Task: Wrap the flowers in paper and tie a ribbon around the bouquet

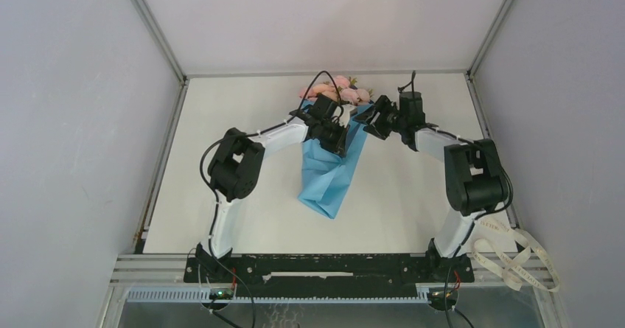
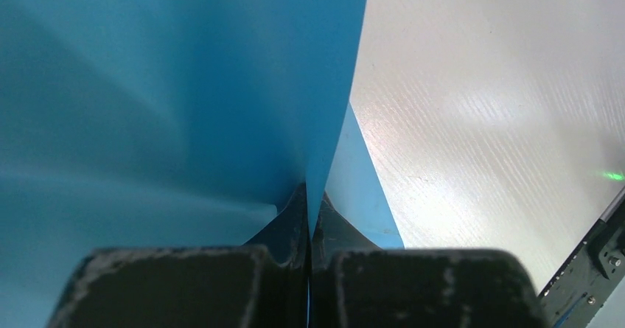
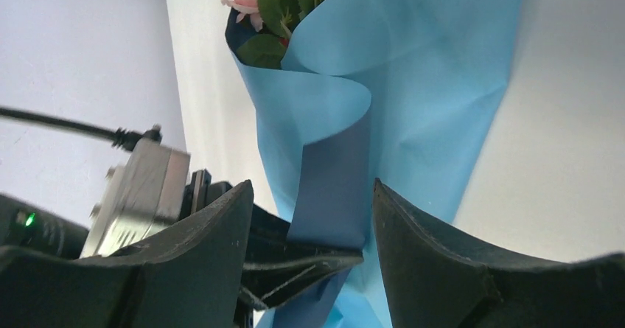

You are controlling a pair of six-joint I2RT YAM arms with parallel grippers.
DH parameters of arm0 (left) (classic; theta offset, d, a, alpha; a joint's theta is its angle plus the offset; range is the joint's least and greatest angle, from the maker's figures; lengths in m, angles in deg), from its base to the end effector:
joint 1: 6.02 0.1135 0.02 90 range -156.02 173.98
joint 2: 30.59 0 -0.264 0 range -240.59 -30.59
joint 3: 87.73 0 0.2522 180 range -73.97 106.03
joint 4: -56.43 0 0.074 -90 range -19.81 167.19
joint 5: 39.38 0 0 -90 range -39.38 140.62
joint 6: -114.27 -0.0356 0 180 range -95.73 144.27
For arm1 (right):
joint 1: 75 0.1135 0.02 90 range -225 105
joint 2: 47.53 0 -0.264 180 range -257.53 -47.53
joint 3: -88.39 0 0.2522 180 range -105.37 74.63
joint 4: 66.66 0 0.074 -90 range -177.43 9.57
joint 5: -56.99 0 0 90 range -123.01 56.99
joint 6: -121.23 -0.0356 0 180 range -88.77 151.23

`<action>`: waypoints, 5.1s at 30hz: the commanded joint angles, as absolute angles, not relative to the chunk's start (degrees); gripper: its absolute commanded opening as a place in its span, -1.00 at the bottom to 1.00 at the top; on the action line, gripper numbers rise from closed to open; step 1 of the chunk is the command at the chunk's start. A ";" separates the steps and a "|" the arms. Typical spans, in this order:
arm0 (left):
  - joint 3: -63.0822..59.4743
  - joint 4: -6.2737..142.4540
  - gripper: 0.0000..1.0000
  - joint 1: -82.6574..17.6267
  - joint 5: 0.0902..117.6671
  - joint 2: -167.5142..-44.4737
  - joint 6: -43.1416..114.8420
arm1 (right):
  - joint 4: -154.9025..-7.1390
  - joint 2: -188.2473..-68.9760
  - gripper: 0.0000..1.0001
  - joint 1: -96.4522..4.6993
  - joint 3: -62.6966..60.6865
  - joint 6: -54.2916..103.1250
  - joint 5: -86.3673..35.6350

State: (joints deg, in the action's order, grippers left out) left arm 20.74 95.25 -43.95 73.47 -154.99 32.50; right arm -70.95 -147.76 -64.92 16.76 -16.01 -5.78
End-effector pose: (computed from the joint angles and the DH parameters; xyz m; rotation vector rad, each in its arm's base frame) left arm 0.3648 -0.3018 0.1749 0.8318 2.4825 -0.8111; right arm 0.3684 0.0820 0.1952 0.4371 2.2337 1.0685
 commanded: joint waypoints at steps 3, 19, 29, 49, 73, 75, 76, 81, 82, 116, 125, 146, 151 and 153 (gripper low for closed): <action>23.32 95.35 -1.00 -44.55 72.18 -153.75 30.04 | -68.99 -154.29 0.36 -63.68 10.08 -18.86 -5.14; 31.77 115.30 -0.15 -47.59 78.97 -147.44 14.67 | -66.87 -162.97 -1.00 -68.79 7.21 -11.49 6.98; 22.24 117.72 -0.42 -43.88 65.28 -133.82 3.67 | -64.70 -165.83 -1.00 -70.72 4.41 -9.48 10.30; 8.07 114.18 -0.22 -64.80 55.88 -137.81 -2.74 | -64.43 -167.94 -1.00 -69.81 3.08 -9.66 5.85; 24.20 118.48 -0.44 -70.28 42.87 -141.91 -1.61 | -62.85 -166.59 -1.00 -67.61 5.05 -11.24 3.46; 25.07 117.50 -0.48 -70.18 42.20 -145.00 -2.09 | -63.00 -166.16 -1.00 -67.56 5.24 -11.15 3.42; 25.65 116.95 -0.48 -70.32 42.76 -146.32 -2.22 | -63.02 -165.93 -1.00 -67.54 5.28 -11.12 3.32; 24.80 106.65 -0.20 -72.20 47.19 -148.01 -1.73 | -62.36 -165.89 -1.00 -67.43 5.83 -11.55 2.66; 23.96 104.53 -0.16 -72.78 47.80 -147.95 -2.01 | -61.98 -165.98 -1.00 -67.38 6.14 -11.67 2.67; 8.95 97.88 0.10 -72.81 53.47 -150.57 -8.00 | -101.81 -129.48 0.15 -73.45 32.60 12.59 5.28; 10.49 99.69 0.13 -72.72 53.01 -150.45 -8.40 | -90.70 -128.80 0.04 -72.99 43.11 7.62 12.13; 20.53 114.93 0.04 -75.25 59.95 -143.87 -2.57 | -77.06 -129.64 -1.00 -72.19 51.87 0.25 12.34; 18.43 113.91 0.23 -77.82 60.91 -145.13 -3.44 | -78.80 -128.20 -1.00 -72.28 52.48 0.80 11.14; 17.39 111.40 0.24 -78.56 59.73 -145.27 -3.72 | -79.12 -127.78 -1.00 -72.28 52.57 0.34 11.11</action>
